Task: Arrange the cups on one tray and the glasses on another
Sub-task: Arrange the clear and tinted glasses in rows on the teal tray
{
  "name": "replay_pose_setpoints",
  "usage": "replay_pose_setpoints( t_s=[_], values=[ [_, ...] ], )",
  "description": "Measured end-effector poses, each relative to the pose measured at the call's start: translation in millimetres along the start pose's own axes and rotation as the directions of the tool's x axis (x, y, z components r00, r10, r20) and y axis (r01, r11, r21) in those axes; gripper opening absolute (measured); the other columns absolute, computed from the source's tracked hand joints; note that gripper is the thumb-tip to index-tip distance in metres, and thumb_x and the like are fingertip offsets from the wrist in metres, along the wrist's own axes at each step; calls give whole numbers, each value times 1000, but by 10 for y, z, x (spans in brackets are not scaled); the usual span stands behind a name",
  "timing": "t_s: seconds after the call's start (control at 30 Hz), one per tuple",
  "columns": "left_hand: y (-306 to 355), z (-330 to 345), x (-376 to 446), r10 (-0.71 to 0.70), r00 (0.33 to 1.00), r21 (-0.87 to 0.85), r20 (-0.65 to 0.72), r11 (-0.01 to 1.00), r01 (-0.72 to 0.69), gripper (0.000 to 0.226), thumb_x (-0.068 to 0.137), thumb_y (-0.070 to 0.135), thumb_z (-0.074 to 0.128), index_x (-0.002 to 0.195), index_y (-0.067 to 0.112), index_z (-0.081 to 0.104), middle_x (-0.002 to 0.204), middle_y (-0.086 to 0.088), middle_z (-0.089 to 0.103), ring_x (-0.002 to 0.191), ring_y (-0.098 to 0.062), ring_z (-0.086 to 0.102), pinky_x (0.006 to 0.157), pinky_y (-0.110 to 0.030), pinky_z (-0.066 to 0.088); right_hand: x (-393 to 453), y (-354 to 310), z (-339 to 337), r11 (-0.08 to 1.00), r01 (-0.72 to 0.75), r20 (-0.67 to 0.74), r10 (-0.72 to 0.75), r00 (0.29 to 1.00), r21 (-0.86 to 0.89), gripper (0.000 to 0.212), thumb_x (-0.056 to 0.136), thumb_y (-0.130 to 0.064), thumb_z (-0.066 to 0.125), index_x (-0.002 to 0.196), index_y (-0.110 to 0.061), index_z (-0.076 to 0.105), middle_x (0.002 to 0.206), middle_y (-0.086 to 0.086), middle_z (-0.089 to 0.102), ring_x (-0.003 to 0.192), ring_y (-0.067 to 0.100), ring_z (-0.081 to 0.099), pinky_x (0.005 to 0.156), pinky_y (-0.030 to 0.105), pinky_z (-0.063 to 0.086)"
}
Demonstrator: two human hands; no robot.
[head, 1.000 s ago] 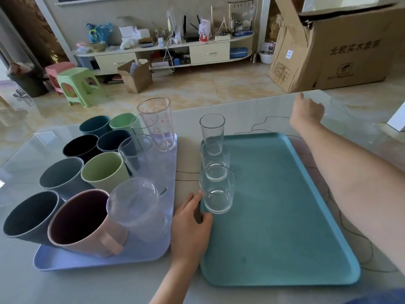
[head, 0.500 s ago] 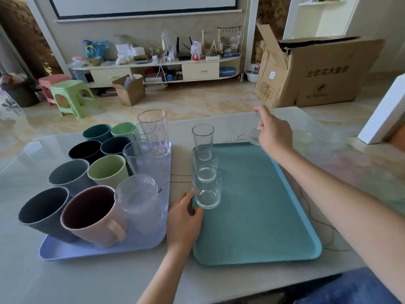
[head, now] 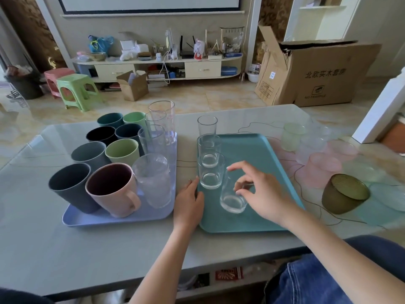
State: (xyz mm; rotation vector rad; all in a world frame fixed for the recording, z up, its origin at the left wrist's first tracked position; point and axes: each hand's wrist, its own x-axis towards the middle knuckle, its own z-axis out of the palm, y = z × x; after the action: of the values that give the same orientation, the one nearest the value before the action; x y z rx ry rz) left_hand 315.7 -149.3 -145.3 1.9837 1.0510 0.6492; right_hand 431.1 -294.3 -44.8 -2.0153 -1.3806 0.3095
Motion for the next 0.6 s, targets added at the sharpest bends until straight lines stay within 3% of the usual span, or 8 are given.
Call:
replay_pose_setpoints(
  t_s=[0.23, 0.37, 0.47, 0.6],
  values=[
    [-62, 42, 48, 39, 999, 23, -33, 999, -38, 41, 92, 7, 39, 129, 13, 56, 130, -10, 58, 121, -26, 52, 101, -36, 41, 73, -232, 141, 996, 84, 190, -78, 979, -28, 56, 83, -8, 65, 119, -47, 48, 86, -15, 72, 89, 6, 65, 86, 31, 51],
    [-72, 42, 56, 41, 998, -15, -43, 999, -42, 43, 92, 6, 39, 131, 14, 55, 138, -2, 53, 130, -17, 46, 108, -29, 36, 79, -272, 151, 989, 95, 268, -62, 961, -113, 57, 83, -7, 64, 123, -45, 48, 94, -8, 73, 93, 8, 64, 84, 28, 48],
    [-74, 48, 60, 38, 998, -43, -47, 998, -40, 43, 91, 5, 39, 130, 16, 56, 138, -1, 53, 131, -16, 45, 110, -32, 35, 62, -259, 158, 990, 99, 272, -70, 960, -96, 54, 82, -8, 66, 122, -41, 51, 95, -6, 74, 95, 9, 65, 88, 29, 49],
    [-40, 27, 49, 10, 999, -70, -40, 997, -13, 43, 91, 6, 40, 131, 15, 55, 139, -1, 52, 131, -15, 45, 106, -23, 33, 36, -218, 229, 991, 128, 219, -118, 969, -32, 50, 82, -9, 68, 123, -33, 53, 96, -2, 74, 96, 9, 65, 85, 20, 45]
  ],
)
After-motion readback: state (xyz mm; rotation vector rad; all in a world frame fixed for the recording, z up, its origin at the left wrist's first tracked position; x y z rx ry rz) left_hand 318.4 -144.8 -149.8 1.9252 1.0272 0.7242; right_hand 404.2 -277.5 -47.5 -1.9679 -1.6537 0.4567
